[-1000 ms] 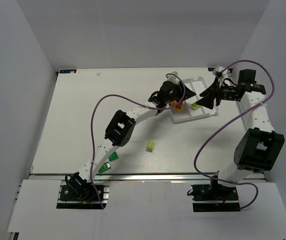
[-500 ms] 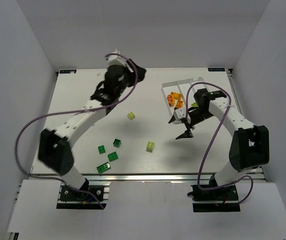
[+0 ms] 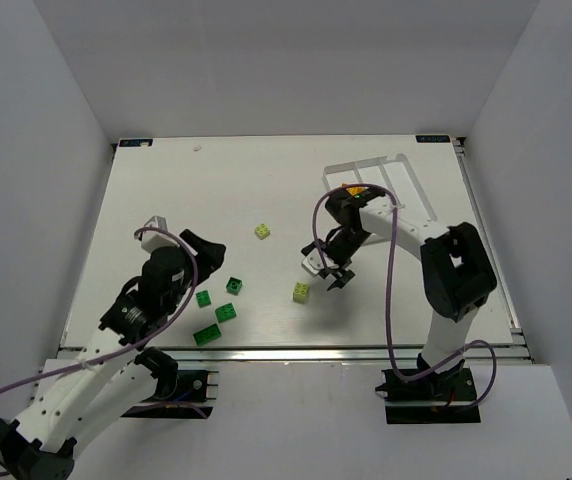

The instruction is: Sort the legos into containers by color

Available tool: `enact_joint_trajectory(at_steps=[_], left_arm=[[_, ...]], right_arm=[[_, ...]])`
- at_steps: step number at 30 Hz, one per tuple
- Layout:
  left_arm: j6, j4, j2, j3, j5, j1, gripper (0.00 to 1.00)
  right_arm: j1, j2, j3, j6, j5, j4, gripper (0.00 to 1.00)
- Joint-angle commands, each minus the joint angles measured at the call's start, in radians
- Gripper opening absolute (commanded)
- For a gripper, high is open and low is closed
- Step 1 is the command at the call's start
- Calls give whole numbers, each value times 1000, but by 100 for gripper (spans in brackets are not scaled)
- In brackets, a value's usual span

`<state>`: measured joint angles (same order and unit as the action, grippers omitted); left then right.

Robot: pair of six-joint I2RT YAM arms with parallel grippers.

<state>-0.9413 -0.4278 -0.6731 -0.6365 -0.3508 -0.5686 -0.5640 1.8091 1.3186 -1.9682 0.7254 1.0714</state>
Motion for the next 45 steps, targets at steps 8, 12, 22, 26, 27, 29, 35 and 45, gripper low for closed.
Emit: enact_joint_trajectory(at_steps=[8, 12, 22, 26, 27, 29, 35, 45], left_arm=[[-83, -166, 110, 43, -5, -10, 75], [-88, -160, 113, 55, 6, -10, 75], [-109, -147, 121, 78, 24, -10, 75], [-119, -144, 125, 89, 27, -10, 75], [-119, -143, 125, 90, 27, -10, 75], [-119, -141, 125, 89, 29, -10, 75], [-91, -85, 89, 89, 76, -10, 75], [149, 337, -143, 87, 318, -19, 78]], right_arm=[[-123, 114, 134, -265, -103, 24, 78], [-161, 141, 137, -279, -135, 32, 75], [-192, 182, 162, -278, -178, 32, 63], [-198, 188, 157, -288, -192, 26, 59], [-198, 188, 148, -287, -190, 13, 58], [-198, 188, 157, -270, -179, 4, 49], [-189, 179, 211, -229, -159, 62, 23], [-91, 277, 579, 609, 167, 195, 0]])
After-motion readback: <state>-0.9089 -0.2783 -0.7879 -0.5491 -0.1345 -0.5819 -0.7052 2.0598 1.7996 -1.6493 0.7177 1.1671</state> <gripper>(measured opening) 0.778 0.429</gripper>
